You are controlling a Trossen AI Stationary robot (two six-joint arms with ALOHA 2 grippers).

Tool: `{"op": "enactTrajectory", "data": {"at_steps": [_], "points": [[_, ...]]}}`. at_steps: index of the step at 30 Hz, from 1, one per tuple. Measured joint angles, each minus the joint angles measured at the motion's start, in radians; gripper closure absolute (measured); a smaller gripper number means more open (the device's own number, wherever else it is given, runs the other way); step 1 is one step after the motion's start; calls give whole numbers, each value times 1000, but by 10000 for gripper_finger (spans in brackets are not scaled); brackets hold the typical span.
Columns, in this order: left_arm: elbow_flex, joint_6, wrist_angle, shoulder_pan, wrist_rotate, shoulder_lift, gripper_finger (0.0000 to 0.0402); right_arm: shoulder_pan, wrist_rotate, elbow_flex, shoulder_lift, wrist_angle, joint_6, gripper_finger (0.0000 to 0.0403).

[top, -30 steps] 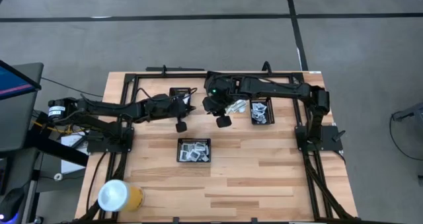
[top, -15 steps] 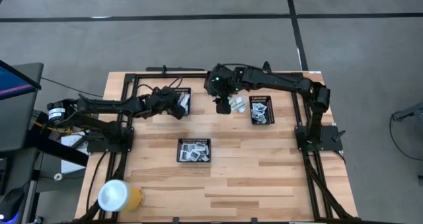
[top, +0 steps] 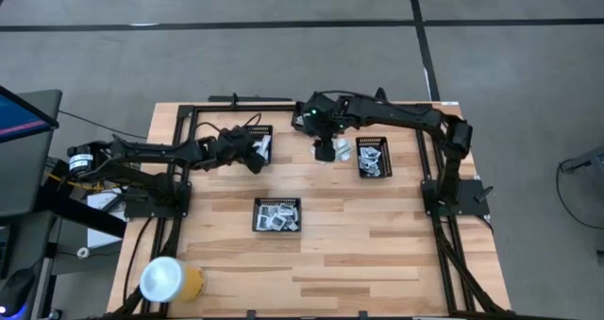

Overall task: Pick & Place First Aid Supplies
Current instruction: Put the green bandage into the left black bin

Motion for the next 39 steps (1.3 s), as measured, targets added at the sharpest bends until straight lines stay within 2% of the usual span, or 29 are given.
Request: {"op": "enactTrajectory", "data": {"at_steps": [8, 14, 28, 39], "points": [[0, 0, 7, -35, 1, 0, 293, 9, -9, -210, 0, 98, -8, 236], [0, 0, 11, -52, 1, 0, 293, 48, -26, -312, 0, 221, -30, 247], [0, 0, 19, -53, 1, 0, 295, 37, -24, -423, 0, 382, -82, 263], [0, 0, 29, -53, 1, 0, 294, 29, -24, -456, 1, 428, -159, 266]]}}
